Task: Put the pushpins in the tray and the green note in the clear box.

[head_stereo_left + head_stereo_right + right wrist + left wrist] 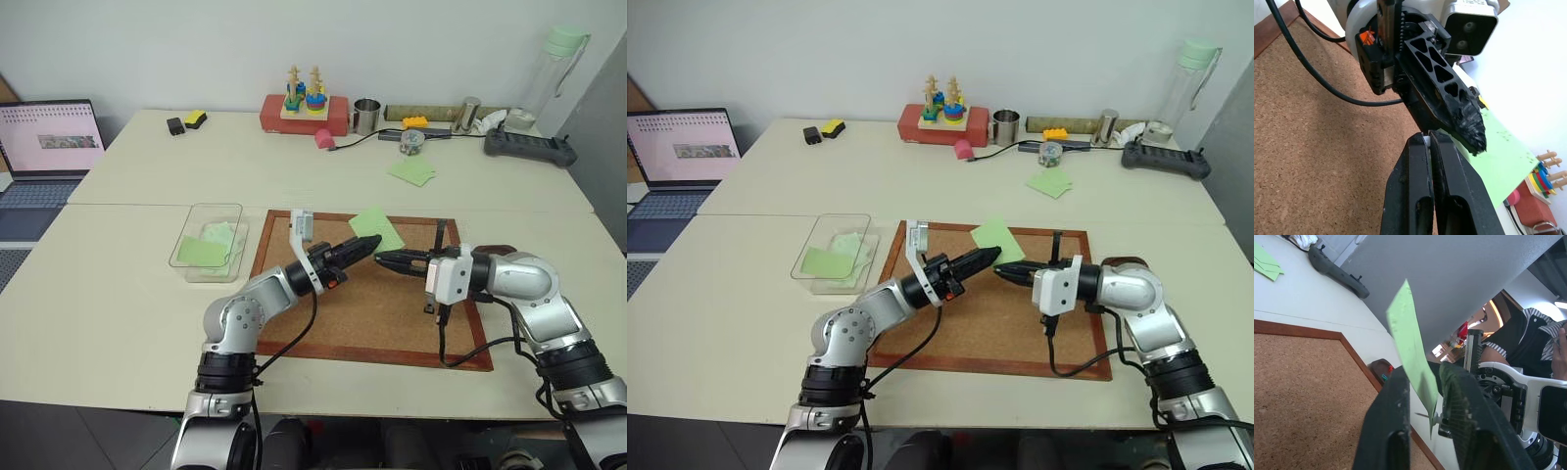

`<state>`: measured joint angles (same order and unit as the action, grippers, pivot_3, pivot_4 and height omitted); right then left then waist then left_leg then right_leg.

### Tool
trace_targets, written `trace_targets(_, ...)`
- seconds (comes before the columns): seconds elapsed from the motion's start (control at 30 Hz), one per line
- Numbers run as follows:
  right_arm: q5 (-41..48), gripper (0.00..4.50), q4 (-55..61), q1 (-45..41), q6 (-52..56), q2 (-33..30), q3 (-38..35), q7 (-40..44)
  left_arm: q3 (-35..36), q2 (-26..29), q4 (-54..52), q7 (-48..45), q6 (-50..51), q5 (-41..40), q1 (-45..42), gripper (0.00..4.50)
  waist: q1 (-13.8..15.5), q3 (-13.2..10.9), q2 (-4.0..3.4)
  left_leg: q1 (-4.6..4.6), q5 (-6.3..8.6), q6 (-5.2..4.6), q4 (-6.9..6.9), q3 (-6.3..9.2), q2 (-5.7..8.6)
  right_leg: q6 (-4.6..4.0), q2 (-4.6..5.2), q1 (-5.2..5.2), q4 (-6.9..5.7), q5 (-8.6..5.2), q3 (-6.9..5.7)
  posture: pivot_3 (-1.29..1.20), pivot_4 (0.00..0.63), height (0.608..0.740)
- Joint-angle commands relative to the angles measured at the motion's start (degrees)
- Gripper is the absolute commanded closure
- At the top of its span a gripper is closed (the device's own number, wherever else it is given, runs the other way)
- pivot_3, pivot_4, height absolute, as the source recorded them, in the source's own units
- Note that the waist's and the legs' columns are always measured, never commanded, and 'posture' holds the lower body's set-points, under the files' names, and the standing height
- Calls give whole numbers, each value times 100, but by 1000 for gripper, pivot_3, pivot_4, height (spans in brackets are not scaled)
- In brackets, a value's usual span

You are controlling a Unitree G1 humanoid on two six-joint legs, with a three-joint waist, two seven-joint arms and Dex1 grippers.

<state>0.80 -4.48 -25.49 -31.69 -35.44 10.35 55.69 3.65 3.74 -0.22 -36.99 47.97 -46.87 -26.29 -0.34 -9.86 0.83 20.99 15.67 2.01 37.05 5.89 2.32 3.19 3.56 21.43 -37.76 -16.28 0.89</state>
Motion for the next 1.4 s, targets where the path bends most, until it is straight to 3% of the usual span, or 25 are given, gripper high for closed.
trace_targets(0.03,-12,4500,57,-96,-248,11,-9,-109,-89,-20,-213,-59,-158,17,-31,4405,0,0,0,0,0,0,0,0,0,0,0,0,0,0,0,0,150,740)
trace_targets(0.47,23,4500,257,-10,-469,-85,-194,-300,-370,-22,-40,122,-659,549,100,4496,6,0,0,0,0,0,0,0,0,0,0,0,0,0,1,0,150,740)
trace_targets(0.77,250,4500,815,584,271,-283,-716,-724,-426,-120,224,253,-1374,1155,29,4496,21,0,0,1,0,0,-1,0,1,0,1,-2,4,0,1,0,150,740)
trace_targets(0.87,615,4500,1003,853,1253,-336,-1129,-981,-475,-72,94,222,-1482,1252,37,4496,9,0,0,1,0,0,-2,-1,1,0,1,-1,3,0,2,0,150,740)
trace_targets(1.0,1121,4500,1074,1130,3370,-598,-1792,-1322,-625,185,-514,57,-1466,1286,128,4496,25,-2,3,3,0,-1,-1,2,0,-1,1,-1,1,0,1,0,150,740)
trace_targets(1.2,1368,4500,1056,1254,5675,-1052,-2302,-1636,-693,487,-1072,3,-1448,1306,259,4496,17,-2,2,6,2,-3,-3,-1,0,-2,2,1,4,1,4,0,150,740)
trace_targets(1.4,1480,4500,737,1226,6667,-1335,-2418,-1571,-989,548,-1358,-52,-1507,1381,330,4496,22,-2,2,7,13,-23,-2,-4,2,-1,2,0,4,0,3,0,150,740)
